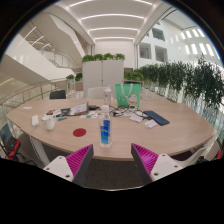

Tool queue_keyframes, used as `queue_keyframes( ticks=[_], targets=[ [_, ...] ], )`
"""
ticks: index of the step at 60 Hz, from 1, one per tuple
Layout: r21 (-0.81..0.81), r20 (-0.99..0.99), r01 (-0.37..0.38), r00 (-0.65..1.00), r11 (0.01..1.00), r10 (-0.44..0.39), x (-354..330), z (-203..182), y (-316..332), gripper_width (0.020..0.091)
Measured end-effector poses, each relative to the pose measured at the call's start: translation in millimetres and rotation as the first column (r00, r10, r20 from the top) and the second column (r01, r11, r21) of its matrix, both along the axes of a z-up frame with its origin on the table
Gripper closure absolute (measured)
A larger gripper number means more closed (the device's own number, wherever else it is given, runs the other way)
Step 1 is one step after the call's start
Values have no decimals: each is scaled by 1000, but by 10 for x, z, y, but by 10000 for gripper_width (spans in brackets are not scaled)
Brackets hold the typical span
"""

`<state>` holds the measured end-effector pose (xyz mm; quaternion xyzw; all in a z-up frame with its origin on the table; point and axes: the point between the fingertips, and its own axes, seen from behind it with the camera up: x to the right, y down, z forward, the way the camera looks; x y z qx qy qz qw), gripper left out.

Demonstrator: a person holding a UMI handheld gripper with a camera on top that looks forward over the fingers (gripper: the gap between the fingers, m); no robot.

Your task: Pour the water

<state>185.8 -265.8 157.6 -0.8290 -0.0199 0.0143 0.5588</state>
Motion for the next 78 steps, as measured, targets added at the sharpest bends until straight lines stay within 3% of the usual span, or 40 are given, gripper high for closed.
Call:
queue_keyframes(
  ticks=[7, 20, 22, 24, 25, 26, 27, 34, 46, 60, 66, 73, 78],
  targets=[
    [30, -6, 4, 1000, 1000, -4, -311, -341, 781, 277],
    [96, 18, 124, 992, 988, -127, -287, -821, 2203, 289],
    [116, 18, 133, 990, 984, -136, -263, -832, 2340, 310],
    [128, 12, 139, 990, 982, -142, -259, -852, 2456, 403],
    [130, 8, 132, 991, 983, -135, -280, -865, 2500, 475],
    [131, 3, 121, 992, 984, -123, -317, -880, 2548, 593],
    [128, -2, 119, 993, 985, -120, -339, -911, 2618, 627],
    [148, 1, 88, 996, 985, -89, -437, -886, 2717, 648],
    [-1, -41, 22, 999, 1000, -23, -643, -946, 2803, 694],
    [41, 253, -97, 964, 994, 84, -1275, -101, 3040, 733],
    [39, 528, -187, 838, 982, 138, -1796, 282, 3168, 735],
    [2, 826, -275, 542, 961, 153, -2372, 644, 3183, 727],
    [-54, 959, -265, 254, 963, 124, -2804, 462, 3360, 735]
  ],
)
